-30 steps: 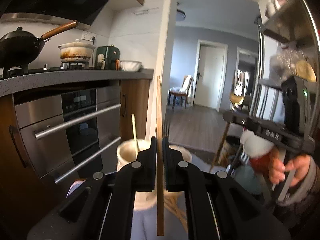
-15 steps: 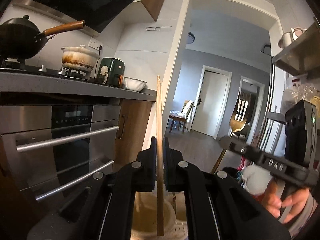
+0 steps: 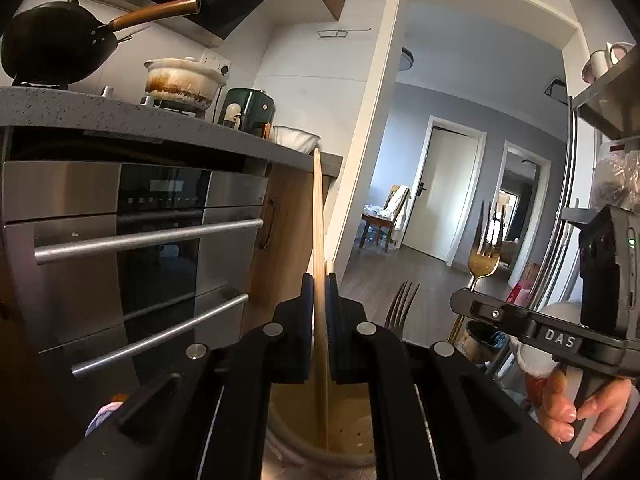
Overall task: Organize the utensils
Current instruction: 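Lower the chopstick into the tall cup while the right tool lowers the spoon into the short cup, then open the left tool releasing the chopstick while the right tool releases the gold spoon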
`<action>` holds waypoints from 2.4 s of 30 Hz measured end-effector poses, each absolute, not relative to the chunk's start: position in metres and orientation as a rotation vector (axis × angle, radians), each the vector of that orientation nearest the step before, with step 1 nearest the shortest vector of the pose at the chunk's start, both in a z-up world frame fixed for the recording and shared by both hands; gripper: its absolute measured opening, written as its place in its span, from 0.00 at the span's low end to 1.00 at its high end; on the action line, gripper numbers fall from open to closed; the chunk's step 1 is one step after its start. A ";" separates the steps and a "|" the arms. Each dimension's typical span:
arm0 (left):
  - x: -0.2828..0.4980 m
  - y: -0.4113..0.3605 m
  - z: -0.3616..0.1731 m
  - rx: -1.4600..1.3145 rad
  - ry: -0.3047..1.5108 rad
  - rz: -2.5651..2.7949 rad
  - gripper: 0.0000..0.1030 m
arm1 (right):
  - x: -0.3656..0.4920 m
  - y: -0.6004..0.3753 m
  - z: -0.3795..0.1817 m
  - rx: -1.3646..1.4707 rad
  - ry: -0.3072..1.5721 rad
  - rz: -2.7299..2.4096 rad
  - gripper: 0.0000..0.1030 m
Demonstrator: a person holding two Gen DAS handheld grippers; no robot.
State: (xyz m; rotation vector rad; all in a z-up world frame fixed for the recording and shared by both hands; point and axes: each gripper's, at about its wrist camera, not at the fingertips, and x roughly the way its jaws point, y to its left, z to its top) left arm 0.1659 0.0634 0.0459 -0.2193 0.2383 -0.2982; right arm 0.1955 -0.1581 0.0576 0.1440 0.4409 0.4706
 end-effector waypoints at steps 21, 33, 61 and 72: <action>0.147 0.062 0.039 -0.124 0.318 -0.267 0.06 | 0.216 -0.163 0.031 0.210 0.533 0.439 0.06; 0.142 0.063 0.044 -0.109 0.329 -0.243 0.07 | 0.212 -0.163 0.034 0.159 0.535 0.405 0.36; 0.054 0.069 0.068 -0.118 0.309 -0.127 0.95 | 0.108 -0.216 0.052 0.096 0.408 0.292 0.95; 0.027 0.044 0.037 0.004 0.435 -0.173 0.95 | 0.067 -0.242 0.032 0.035 0.445 0.275 0.95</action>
